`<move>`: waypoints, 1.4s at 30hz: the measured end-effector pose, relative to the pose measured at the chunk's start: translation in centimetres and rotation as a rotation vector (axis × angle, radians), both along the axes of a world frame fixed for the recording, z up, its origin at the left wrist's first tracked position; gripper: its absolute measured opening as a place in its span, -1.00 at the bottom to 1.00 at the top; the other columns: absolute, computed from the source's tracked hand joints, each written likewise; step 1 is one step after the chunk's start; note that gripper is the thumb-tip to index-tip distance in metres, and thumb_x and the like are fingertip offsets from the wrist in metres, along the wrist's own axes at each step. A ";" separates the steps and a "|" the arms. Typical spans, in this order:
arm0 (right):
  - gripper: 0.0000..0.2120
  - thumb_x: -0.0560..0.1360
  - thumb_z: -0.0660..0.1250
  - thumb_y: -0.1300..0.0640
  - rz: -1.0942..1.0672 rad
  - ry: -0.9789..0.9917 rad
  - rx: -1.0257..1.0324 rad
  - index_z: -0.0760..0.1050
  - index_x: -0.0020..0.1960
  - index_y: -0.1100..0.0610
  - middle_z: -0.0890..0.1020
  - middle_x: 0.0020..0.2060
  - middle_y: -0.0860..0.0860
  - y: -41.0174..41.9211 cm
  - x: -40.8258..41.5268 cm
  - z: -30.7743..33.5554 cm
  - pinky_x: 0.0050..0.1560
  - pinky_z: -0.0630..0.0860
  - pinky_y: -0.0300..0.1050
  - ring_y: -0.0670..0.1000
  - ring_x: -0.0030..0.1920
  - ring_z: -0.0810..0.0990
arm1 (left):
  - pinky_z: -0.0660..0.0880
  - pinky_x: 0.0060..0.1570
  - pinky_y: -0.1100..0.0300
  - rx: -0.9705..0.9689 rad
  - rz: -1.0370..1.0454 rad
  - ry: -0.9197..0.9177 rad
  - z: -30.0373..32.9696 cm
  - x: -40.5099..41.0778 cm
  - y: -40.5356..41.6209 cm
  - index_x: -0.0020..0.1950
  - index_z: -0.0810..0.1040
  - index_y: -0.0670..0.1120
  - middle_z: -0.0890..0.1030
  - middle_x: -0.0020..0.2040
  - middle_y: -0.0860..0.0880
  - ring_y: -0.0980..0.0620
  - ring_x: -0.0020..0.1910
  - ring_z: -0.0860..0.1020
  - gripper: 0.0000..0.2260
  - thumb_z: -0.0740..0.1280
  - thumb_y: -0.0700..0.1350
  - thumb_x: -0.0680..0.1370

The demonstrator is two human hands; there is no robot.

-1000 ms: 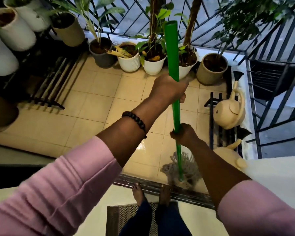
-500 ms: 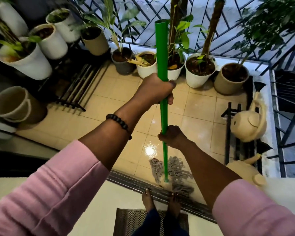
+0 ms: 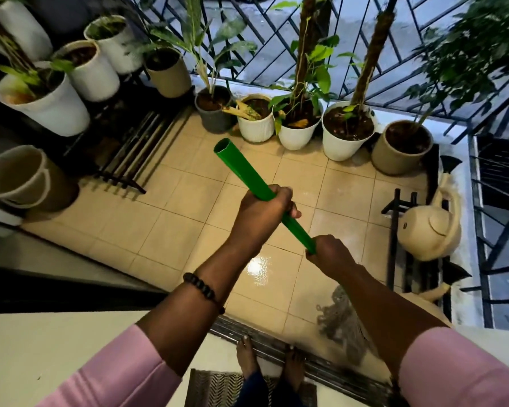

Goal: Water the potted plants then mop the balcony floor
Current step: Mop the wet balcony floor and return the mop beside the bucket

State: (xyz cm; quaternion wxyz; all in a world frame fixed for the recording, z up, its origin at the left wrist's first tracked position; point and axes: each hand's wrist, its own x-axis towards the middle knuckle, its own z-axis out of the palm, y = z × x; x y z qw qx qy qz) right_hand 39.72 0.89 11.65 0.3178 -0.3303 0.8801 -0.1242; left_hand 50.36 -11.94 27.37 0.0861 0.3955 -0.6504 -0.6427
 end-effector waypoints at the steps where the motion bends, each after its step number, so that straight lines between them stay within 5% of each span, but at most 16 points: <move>1: -0.76 0.49 0.38 0.09 -0.010 0.001 -0.026 0.58 0.10 0.18 0.67 -0.05 0.13 -0.8 -0.1 -0.1 0.00 0.59 -0.01 0.13 -0.05 0.65 | 0.52 0.00 0.17 -0.019 0.011 -0.010 0.2 -0.2 -0.5 -0.30 0.51 -0.05 0.64 -0.31 -0.06 -0.09 -0.05 0.72 -0.72 0.25 -0.11 0.62; 4: -0.76 0.48 0.38 0.11 -0.050 0.011 -0.090 0.58 0.10 0.19 0.68 -0.05 0.13 -3.9 0.0 0.1 -0.02 0.57 -0.07 0.14 -0.05 0.65 | 0.52 -0.07 0.20 -0.078 0.058 -0.034 1.4 -0.6 -2.4 -0.26 0.51 -0.08 0.64 -0.32 -0.04 -0.06 -0.08 0.72 -0.76 0.26 -0.12 0.61; 9: -0.76 0.47 0.38 0.13 -0.041 -0.006 -0.173 0.57 0.11 0.18 0.67 -0.04 0.14 -9.4 1.0 0.6 -0.11 0.49 -0.13 0.16 -0.03 0.64 | 0.57 0.19 0.00 -0.156 0.187 -0.055 3.4 0.3 -4.9 -0.32 0.53 -0.05 0.66 -0.39 0.02 -0.02 -0.08 0.73 -0.76 0.30 -0.11 0.56; 16: -0.76 0.49 0.36 0.09 0.081 -0.036 -0.273 0.57 0.10 0.17 0.67 -0.04 0.13 -15.1 3.9 1.5 -0.07 0.51 -0.11 0.16 0.00 0.63 | 0.57 0.20 -0.07 -0.261 0.221 -0.040 4.5 4.0 -7.8 -0.34 0.53 0.02 0.69 -0.29 0.00 -0.04 -0.03 0.71 -0.72 0.30 -0.05 0.58; 22: -0.75 0.48 0.33 0.08 0.280 0.005 -0.169 0.58 0.10 0.15 0.67 -0.05 0.12 -16.8 5.2 1.6 -0.08 0.55 -0.12 0.14 -0.03 0.65 | 0.52 0.03 0.13 -0.117 0.187 -0.037 3.7 7.8 -12.3 -0.15 0.53 -0.04 0.71 -0.21 -0.01 0.05 0.01 0.72 -0.78 0.28 0.02 0.64; 27: -0.74 0.49 0.34 0.03 0.348 0.052 0.039 0.56 0.11 0.14 0.68 -0.02 0.06 -15.3 1.8 -1.5 -0.08 0.53 -0.18 0.07 -0.02 0.66 | 0.55 0.22 0.00 -0.024 0.196 -0.021 -1.4 5.8 -12.8 -0.17 0.55 -0.11 0.72 -0.07 -0.17 -0.03 0.04 0.71 -0.73 0.23 -0.05 0.66; 33: -0.80 0.49 0.35 0.06 0.281 0.103 0.110 0.58 0.08 0.10 0.68 -0.04 0.06 -19.9 -5.1 -2.4 0.04 0.58 -0.06 0.07 -0.02 0.64 | 0.51 -0.07 0.27 0.046 0.228 0.081 -3.8 -0.4 -16.5 -0.29 0.54 -0.06 0.66 -0.22 -0.06 -0.06 0.04 0.70 -0.68 0.24 -0.08 0.66; 42: -0.79 0.53 0.30 0.10 0.336 0.133 0.013 0.55 0.14 0.11 0.64 0.01 0.09 -35.0 -4.8 -1.0 0.02 0.52 -0.11 0.10 0.03 0.62 | 0.45 0.36 0.00 -0.026 0.376 0.065 -2.4 0.5 -26.8 -0.19 0.59 -0.09 0.72 -0.15 -0.07 0.03 0.03 0.69 -0.74 0.25 -0.05 0.65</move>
